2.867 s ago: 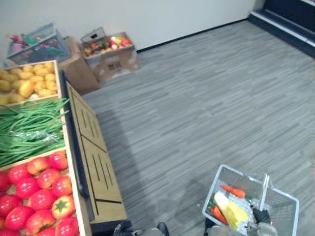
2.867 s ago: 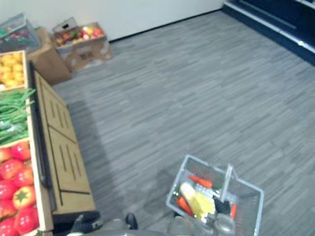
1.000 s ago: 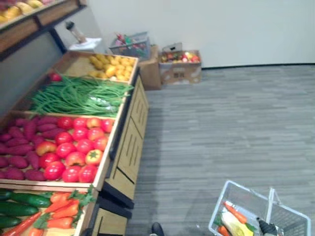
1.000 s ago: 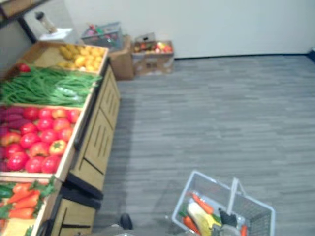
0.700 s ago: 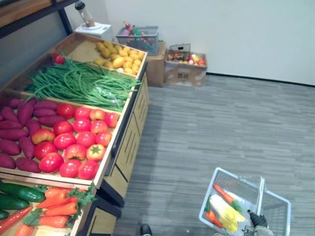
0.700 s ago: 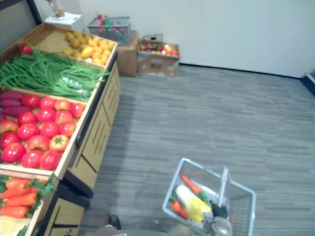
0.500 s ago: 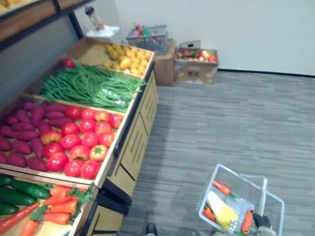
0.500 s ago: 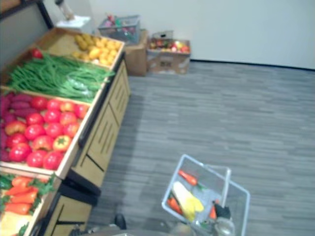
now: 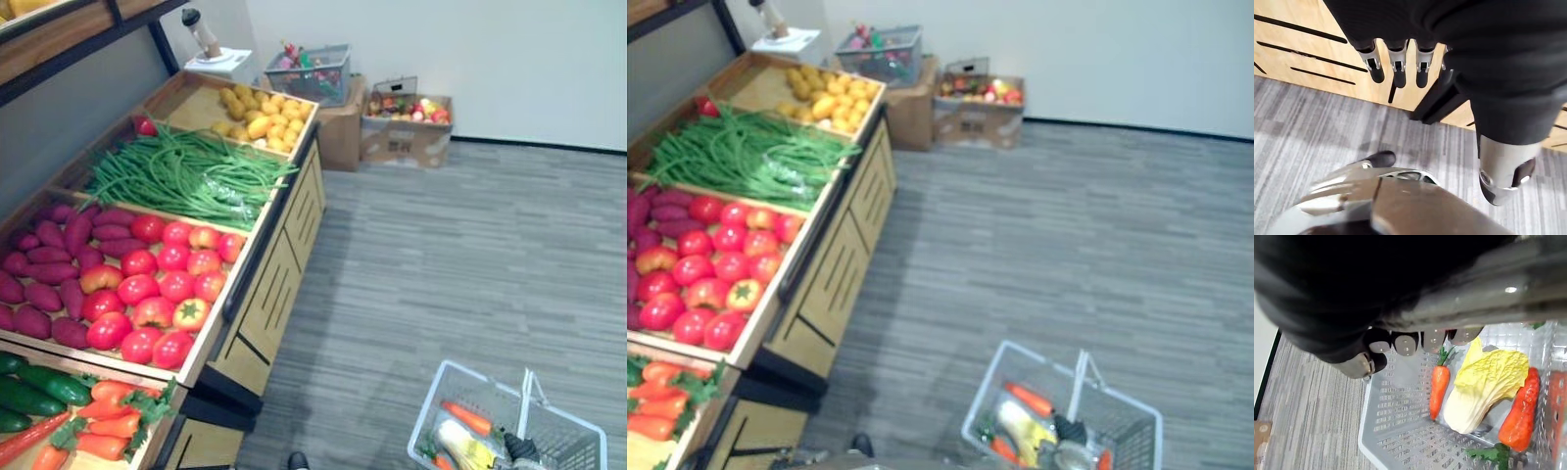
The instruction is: Pick vegetable in the basket
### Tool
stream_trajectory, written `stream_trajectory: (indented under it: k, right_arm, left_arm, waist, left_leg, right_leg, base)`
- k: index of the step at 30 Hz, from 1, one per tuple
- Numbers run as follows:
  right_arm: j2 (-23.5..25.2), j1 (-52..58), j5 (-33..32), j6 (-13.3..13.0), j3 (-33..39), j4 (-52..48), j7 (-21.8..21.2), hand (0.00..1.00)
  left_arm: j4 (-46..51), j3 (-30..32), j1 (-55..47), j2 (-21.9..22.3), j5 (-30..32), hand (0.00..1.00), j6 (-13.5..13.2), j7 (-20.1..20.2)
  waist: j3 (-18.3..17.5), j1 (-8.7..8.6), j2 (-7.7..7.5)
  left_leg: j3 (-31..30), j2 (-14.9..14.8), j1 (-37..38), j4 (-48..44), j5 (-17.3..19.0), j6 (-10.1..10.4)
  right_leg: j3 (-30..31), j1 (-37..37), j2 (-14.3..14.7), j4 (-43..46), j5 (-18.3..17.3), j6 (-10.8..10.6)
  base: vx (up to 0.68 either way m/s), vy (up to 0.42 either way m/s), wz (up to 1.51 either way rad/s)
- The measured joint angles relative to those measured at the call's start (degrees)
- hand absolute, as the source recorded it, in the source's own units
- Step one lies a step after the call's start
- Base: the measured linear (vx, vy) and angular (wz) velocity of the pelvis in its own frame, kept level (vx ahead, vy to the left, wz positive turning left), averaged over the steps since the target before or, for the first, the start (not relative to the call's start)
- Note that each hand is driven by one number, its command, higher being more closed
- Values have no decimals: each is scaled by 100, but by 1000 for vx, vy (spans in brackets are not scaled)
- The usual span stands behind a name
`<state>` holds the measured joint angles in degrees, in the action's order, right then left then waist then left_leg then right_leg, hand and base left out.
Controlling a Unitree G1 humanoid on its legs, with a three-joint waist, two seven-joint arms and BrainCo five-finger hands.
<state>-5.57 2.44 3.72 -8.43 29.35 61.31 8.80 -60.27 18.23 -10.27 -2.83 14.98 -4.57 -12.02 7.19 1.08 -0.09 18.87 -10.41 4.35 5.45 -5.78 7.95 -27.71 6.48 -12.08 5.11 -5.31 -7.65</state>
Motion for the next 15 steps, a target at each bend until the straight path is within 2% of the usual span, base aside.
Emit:
stream_trajectory:
  k: [8,15]
  right_arm:
    - [112,284,-611,-36,643,261,2,100]
    - [154,408,-651,-27,803,266,-46,100]
  left_arm:
    - [-63,25,-142,44,-1040,0,-158,278]
    - [-289,-9,-165,71,-1272,0,-165,481]
  waist:
    - [-68,-110,81]
    - [-161,-157,172]
  left_leg:
    - [14,2,140,3,19,-27]
    - [169,9,230,26,51,-70]
  right_leg:
    - [18,79,-9,-23,4,-26]
    - [198,90,25,-91,70,-127]
  base:
    - [-76,10,-2]
    - [-75,12,-12]
